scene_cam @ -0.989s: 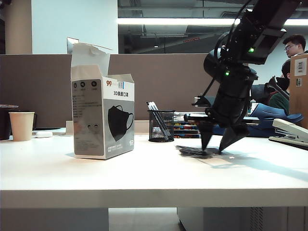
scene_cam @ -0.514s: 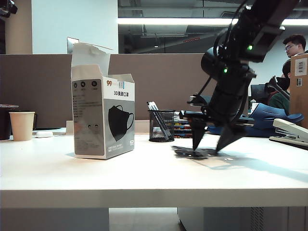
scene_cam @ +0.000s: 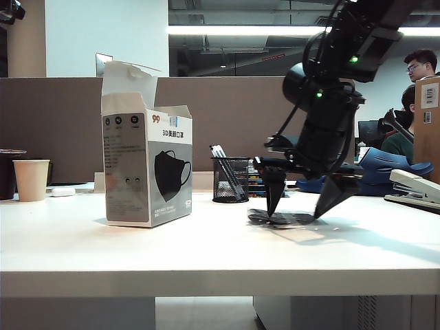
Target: Put the mask into the mask box.
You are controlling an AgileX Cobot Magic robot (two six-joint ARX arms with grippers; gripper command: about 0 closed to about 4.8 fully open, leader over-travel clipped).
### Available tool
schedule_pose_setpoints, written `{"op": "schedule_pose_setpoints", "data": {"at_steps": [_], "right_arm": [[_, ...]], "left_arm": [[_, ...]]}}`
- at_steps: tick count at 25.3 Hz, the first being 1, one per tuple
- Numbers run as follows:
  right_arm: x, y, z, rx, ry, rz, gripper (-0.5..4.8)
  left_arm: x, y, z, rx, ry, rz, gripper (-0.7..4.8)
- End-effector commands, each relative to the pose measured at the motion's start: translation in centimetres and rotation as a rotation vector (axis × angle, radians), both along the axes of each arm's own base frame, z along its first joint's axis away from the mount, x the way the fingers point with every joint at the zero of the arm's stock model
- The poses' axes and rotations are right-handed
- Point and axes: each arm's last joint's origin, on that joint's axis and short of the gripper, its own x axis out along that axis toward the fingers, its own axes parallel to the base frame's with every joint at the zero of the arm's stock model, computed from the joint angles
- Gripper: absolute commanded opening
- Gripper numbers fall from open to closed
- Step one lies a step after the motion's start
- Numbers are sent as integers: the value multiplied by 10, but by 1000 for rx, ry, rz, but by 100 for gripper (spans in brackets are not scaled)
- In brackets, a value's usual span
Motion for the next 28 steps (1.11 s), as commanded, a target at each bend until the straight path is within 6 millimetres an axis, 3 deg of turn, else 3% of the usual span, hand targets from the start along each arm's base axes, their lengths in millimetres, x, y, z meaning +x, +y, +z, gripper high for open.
{"op": "schedule_pose_setpoints", "data": {"at_steps": [1,6,13,14,16,17,18,20,28], "right_arm": [[-3,11,5,-2,-33,16,479],[-2,18,-1,-38,-66,3,479],[-1,18,-34,-90,33,4,479],[-1,18,-35,-96,35,1,461],[0,18,-35,-98,30,1,365],[0,18,-35,-97,28,1,248],[0,19,-35,-96,27,1,171],[0,19,-35,-93,21,2,89],[3,22,-23,-28,-27,23,71]], "left_arm": [[0,0,3,6,-24,-3,125],[0,0,3,6,-24,-3,125],[0,0,3,6,-24,-3,125],[0,0,3,6,-24,-3,125],[0,0,3,6,-24,-3,125],[0,0,3,6,-24,-3,125],[0,0,3,6,-24,-3,125],[0,0,3,6,-24,-3,125],[2,0,5,6,-47,-4,126]]}}
